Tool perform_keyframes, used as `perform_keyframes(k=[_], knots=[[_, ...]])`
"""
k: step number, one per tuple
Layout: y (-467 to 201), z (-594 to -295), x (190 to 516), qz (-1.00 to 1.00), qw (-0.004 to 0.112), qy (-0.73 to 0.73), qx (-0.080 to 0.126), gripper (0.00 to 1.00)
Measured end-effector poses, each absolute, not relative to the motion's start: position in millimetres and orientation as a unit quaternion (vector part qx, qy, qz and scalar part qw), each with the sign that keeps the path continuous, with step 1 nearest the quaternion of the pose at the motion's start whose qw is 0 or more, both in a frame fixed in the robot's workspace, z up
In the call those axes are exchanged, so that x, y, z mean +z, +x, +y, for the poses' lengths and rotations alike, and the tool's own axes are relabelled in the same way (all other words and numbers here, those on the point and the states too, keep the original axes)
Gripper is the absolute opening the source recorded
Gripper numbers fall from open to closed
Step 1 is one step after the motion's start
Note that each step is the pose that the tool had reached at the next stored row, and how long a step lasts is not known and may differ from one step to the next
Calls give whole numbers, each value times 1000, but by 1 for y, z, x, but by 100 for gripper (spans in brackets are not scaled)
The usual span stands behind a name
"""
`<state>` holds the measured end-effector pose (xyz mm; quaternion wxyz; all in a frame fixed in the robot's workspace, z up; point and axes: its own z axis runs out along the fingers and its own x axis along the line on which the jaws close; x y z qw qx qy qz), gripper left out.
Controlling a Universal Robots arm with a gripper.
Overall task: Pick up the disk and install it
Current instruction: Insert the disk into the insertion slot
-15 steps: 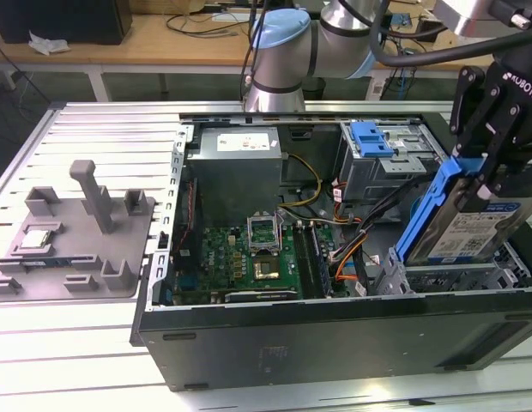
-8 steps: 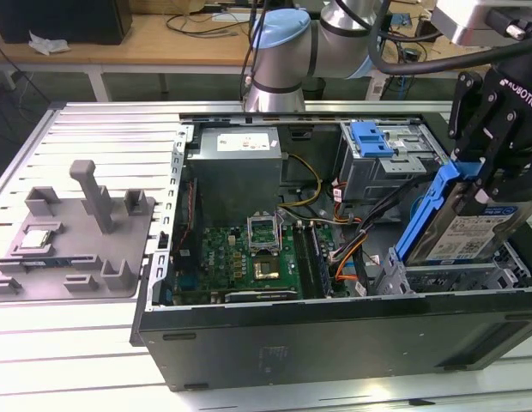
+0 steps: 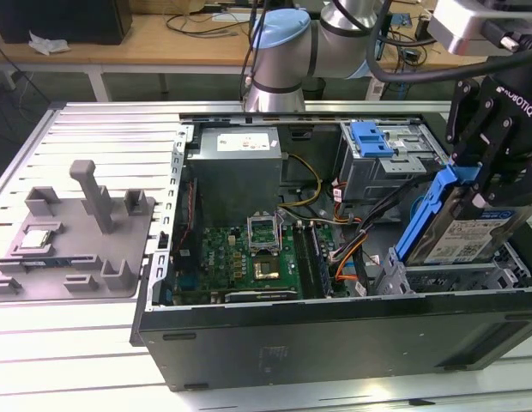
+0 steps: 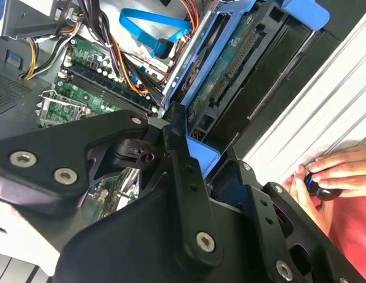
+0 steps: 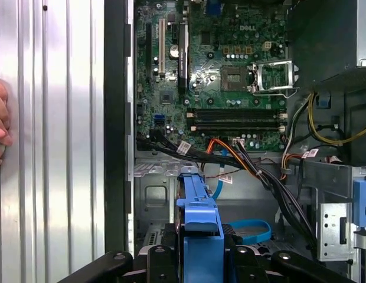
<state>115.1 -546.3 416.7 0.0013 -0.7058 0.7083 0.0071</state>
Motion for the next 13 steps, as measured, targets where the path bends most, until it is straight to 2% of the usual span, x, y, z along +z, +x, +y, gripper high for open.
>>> perform_keyframes(k=[13], knots=[[116, -546, 401, 708, 1, -706, 7, 37]])
